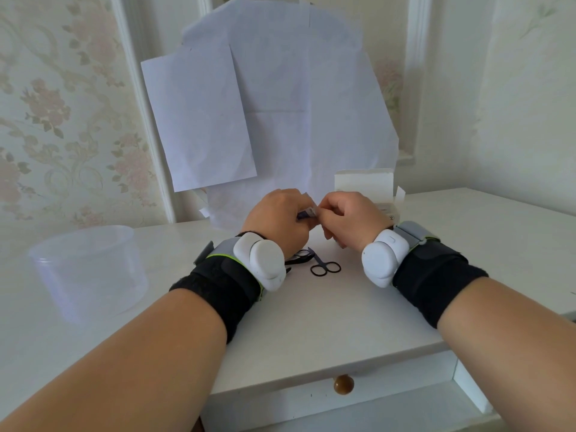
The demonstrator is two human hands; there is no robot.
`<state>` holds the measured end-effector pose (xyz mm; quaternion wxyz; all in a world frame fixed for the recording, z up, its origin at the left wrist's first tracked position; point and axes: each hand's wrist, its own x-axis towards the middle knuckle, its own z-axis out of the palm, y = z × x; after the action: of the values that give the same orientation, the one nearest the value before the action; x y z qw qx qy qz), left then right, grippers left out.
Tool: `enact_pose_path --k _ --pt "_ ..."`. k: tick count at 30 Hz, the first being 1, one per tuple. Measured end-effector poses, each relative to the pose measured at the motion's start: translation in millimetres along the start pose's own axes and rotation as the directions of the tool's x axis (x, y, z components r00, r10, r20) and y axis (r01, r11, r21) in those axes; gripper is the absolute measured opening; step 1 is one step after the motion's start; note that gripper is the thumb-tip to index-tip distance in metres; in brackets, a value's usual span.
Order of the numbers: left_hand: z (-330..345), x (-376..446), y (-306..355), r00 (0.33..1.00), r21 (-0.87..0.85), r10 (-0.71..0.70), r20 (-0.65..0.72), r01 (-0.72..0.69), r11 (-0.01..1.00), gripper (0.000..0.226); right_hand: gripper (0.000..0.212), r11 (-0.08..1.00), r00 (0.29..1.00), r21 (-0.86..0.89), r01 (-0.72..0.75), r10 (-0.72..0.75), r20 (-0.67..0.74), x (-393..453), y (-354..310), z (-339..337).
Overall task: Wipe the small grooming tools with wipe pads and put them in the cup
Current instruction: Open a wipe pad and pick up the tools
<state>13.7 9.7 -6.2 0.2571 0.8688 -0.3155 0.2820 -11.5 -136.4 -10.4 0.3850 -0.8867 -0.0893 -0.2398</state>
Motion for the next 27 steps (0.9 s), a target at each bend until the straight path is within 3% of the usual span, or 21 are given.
enact_pose_path --k 2,4,6,8,13,17,23,27 --pt "0.9 0.4 0.1 0.998 0.009 0.065 -0.028 -0.065 0.998 0.01 0.022 0.998 1.0 0.056 -0.022 0.023 -0.004 0.1 -0.5 -2.3" --pt "1.6 2.1 4.0 0.984 0.035 0.151 -0.095 -0.148 0.988 0.011 0.022 0.97 0.996 0.228 -0.083 0.09 -0.021 0.8 -0.9 -5.8" --pt "2.2 3.7 9.8 0.961 0.06 0.216 -0.173 -0.208 0.976 0.013 0.027 0.869 0.982 0.465 -0.169 0.188 0.004 1.2 -1.7 -9.9" --pt "1.9 4.1 11.9 0.948 0.053 0.231 -0.219 -0.225 0.973 0.014 0.03 0.776 0.972 0.594 -0.214 0.23 0.049 1.4 -1.6 -12.1" --pt "1.6 6.0 7.1 0.971 -0.062 0.046 -0.235 -0.063 0.996 0.022 0.019 0.799 0.981 0.576 -0.174 0.189 0.034 0.8 -0.8 -10.0" --pt "3.4 6.2 3.5 0.982 -0.062 -0.014 -0.186 0.002 0.998 0.022 0.018 0.832 0.989 0.538 -0.133 0.143 0.024 0.9 -0.1 -8.8" --pt "4.0 4.7 -0.2 0.994 -0.109 0.032 -0.102 -0.043 0.993 0.003 0.02 0.898 0.992 0.425 -0.115 0.122 0.011 -0.4 1.1 -8.4" --pt "4.6 5.0 2.5 0.973 -0.093 0.149 -0.175 -0.167 0.981 0.004 0.025 0.825 0.982 0.541 -0.165 0.191 0.008 1.1 0.1 -9.9"
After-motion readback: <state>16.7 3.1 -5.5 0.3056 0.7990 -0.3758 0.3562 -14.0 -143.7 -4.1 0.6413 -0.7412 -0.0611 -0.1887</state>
